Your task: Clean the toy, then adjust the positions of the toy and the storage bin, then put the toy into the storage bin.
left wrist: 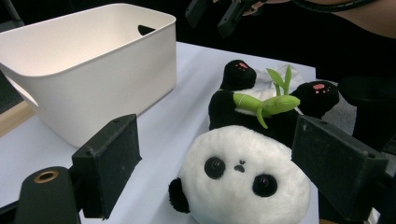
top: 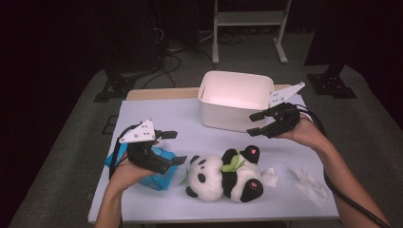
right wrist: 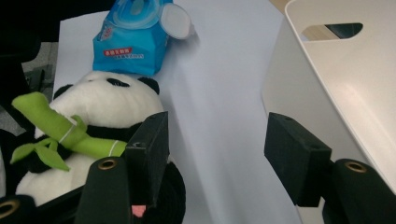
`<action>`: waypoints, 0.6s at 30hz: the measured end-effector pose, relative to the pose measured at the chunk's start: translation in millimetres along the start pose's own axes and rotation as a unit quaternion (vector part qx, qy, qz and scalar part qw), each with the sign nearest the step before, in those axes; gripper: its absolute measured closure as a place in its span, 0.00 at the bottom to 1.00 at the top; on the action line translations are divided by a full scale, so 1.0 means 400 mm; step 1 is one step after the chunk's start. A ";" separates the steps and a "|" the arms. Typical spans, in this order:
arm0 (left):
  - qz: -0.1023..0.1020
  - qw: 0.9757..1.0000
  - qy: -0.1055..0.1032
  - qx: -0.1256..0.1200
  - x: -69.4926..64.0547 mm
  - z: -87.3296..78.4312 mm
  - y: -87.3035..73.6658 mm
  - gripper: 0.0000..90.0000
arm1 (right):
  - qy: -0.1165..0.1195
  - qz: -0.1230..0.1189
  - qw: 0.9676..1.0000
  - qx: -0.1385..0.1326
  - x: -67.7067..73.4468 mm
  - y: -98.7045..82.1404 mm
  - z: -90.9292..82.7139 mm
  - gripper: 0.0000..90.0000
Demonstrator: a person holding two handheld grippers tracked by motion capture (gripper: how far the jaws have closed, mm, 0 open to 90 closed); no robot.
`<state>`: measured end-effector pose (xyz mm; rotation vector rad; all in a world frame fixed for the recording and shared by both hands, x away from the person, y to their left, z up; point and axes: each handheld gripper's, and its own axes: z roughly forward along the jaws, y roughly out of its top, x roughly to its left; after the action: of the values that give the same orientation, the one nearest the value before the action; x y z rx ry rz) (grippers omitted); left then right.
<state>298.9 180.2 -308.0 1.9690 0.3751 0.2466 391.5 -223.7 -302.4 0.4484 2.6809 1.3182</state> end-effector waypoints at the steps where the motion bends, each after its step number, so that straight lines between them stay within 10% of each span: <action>1: -0.001 1.000 0.001 -0.001 0.000 -0.001 -0.001 0.16 | 0.002 -0.001 1.000 -0.001 0.000 0.004 0.003 0.44; 18: -0.003 1.000 0.009 0.002 0.003 -0.017 -0.010 0.14 | 0.012 -0.013 1.000 0.002 -0.005 0.038 0.033 0.44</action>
<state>297.0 188.0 -308.8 1.9712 0.3935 0.2601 399.9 -205.7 -298.6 0.4000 2.7008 1.3191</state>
